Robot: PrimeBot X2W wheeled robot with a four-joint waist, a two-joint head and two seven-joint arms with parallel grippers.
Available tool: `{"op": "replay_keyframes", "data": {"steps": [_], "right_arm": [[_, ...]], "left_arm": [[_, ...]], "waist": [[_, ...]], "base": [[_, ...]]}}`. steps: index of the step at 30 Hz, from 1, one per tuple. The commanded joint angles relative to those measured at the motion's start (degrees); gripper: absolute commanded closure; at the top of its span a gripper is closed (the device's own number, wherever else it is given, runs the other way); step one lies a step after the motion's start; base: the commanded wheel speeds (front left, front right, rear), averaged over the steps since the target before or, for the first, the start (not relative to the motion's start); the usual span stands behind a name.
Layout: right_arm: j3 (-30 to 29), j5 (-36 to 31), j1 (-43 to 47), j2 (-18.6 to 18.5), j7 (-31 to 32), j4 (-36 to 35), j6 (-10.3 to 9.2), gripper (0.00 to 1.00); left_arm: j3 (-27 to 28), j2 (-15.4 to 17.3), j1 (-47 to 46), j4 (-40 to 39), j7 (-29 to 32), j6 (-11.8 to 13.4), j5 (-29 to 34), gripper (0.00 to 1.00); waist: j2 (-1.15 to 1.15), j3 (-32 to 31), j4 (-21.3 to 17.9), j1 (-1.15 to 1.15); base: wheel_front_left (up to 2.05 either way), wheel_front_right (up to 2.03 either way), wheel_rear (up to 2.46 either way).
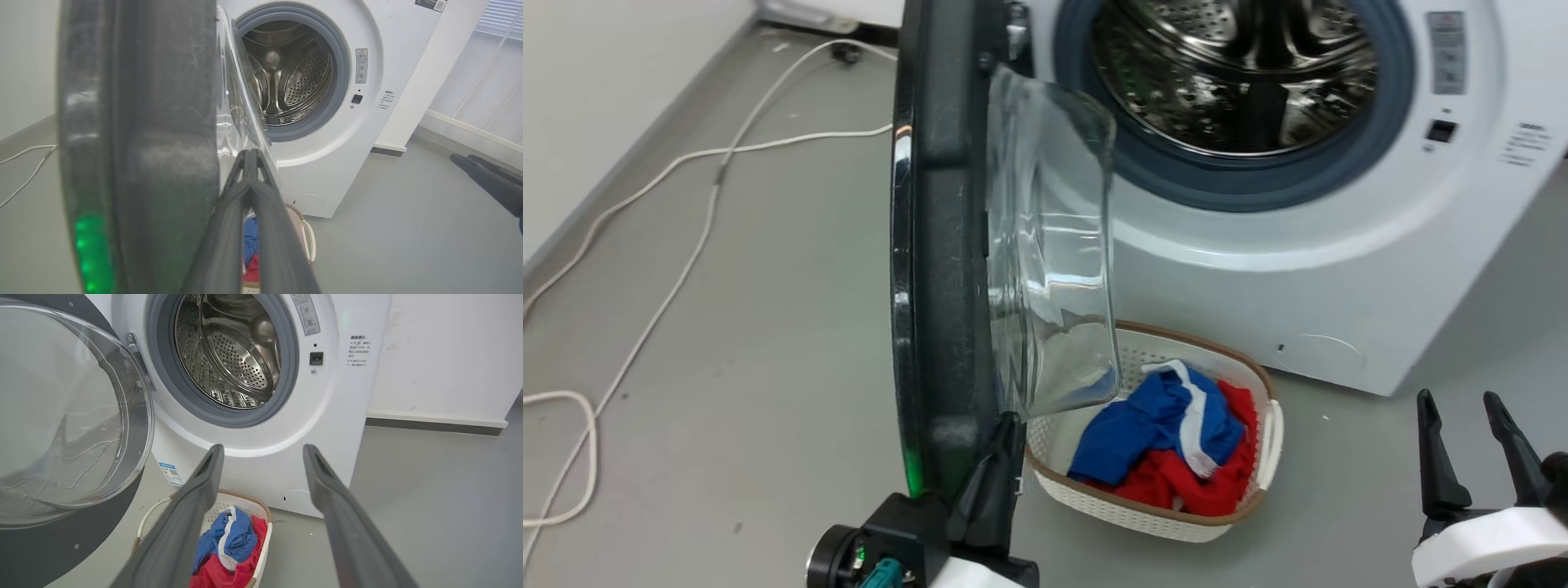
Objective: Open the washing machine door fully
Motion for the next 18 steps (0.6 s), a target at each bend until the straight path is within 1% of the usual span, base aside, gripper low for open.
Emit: {"op": "replay_keyframes", "data": {"steps": [1,2,3,4,5,12,14,18], "right_arm": [[-0.36,-0.22,1.03,0.32,0.10,-0.48,-0.02,0.00],[-0.73,-0.34,1.08,0.50,0.33,-0.93,-0.02,0.00],[-1.13,-0.65,1.38,0.83,0.93,-1.99,-0.02,0.00],[-1.33,-0.79,1.47,0.92,1.07,-2.37,-0.02,0.00],[-1.45,-0.91,1.51,1.11,1.71,-3.50,-0.02,0.00],[-1.11,-1.15,1.20,0.52,3.30,-6.09,-0.02,0.00],[-1.15,-1.15,1.00,0.38,3.80,-6.58,-0.02,0.00],[-1.67,-0.98,0.81,0.36,4.54,-7.50,-0.02,0.00]], "left_arm": [[1.11,0.97,0.66,0.03,-0.46,0.47,-0.24,1.00],[1.74,1.20,0.80,0.21,-0.58,0.53,-0.60,1.00],[4.23,1.89,1.53,1.08,-1.97,1.32,-1.76,1.00],[4.83,1.90,1.75,1.33,-2.46,1.27,-2.35,1.00],[7.33,2.26,1.46,3.07,-3.77,0.87,-4.05,1.00],[15.91,4.90,-0.17,8.25,-6.65,0.33,-7.68,1.00],[18.84,6.41,-0.47,9.95,-7.11,0.30,-8.44,1.00],[23.50,7.85,-0.41,11.11,-7.77,0.03,-10.09,1.00]], "waist": [[0.00,0.36,3.46,0.00],[0.00,0.48,4.26,0.00],[0.00,0.84,5.84,0.00],[0.00,1.02,6.21,0.00],[0.00,1.71,6.88,0.00],[0.00,3.79,5.67,0.00],[0.00,4.30,5.04,0.00],[0.00,5.45,4.12,0.00]], "base": [[0.00,0.00,0.00],[0.00,0.00,0.00],[0.00,0.00,0.00],[0.00,0.00,0.00],[0.00,0.00,0.00],[0.00,0.00,0.00],[0.00,0.00,0.00],[0.00,0.00,0.00]]}}
